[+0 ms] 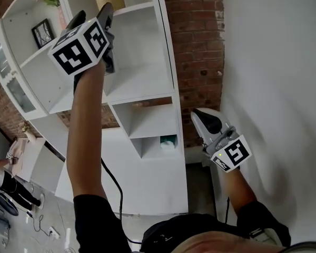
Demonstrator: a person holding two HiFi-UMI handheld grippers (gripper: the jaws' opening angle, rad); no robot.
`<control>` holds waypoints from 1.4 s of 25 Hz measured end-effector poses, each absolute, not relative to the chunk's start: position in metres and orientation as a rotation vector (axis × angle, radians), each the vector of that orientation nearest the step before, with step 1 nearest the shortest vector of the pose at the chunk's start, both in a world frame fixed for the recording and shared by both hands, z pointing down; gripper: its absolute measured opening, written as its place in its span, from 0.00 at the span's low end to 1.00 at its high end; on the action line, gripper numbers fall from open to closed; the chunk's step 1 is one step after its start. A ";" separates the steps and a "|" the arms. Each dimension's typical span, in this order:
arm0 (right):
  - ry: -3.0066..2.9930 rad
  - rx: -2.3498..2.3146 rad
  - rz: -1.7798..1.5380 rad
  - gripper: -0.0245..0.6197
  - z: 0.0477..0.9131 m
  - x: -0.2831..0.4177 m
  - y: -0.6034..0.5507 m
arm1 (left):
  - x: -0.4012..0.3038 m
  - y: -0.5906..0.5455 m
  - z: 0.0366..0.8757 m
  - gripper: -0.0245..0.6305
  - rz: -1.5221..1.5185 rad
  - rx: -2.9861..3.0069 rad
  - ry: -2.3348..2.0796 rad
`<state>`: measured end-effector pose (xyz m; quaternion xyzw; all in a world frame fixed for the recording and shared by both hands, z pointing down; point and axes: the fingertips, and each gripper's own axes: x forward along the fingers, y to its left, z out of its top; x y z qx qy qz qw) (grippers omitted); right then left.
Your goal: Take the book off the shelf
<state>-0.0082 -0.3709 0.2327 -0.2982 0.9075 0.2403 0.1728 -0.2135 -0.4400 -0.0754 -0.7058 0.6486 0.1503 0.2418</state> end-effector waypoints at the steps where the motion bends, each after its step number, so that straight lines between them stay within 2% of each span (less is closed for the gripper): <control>1: 2.574 -0.850 0.682 0.04 0.233 -0.006 -0.373 | -0.213 -0.446 -0.082 0.51 0.394 -1.926 1.784; 8: 2.559 -0.886 0.688 0.04 0.234 0.011 -0.385 | -0.212 -0.486 -0.111 0.52 0.284 -1.918 1.861; 19: 2.528 -0.952 0.665 0.04 0.237 0.039 -0.397 | -0.219 -0.536 -0.107 0.51 0.148 -1.933 1.991; 21: 2.524 -0.962 0.660 0.04 0.238 0.043 -0.397 | -0.220 -0.538 -0.106 0.47 0.143 -1.922 2.009; 23: 2.518 -0.973 0.652 0.04 0.240 0.047 -0.398 | -0.222 -0.539 -0.105 0.39 0.144 -1.912 2.026; 35: 2.514 -0.996 0.636 0.04 0.244 0.051 -0.393 | -0.223 -0.520 -0.115 0.33 0.242 -1.859 1.991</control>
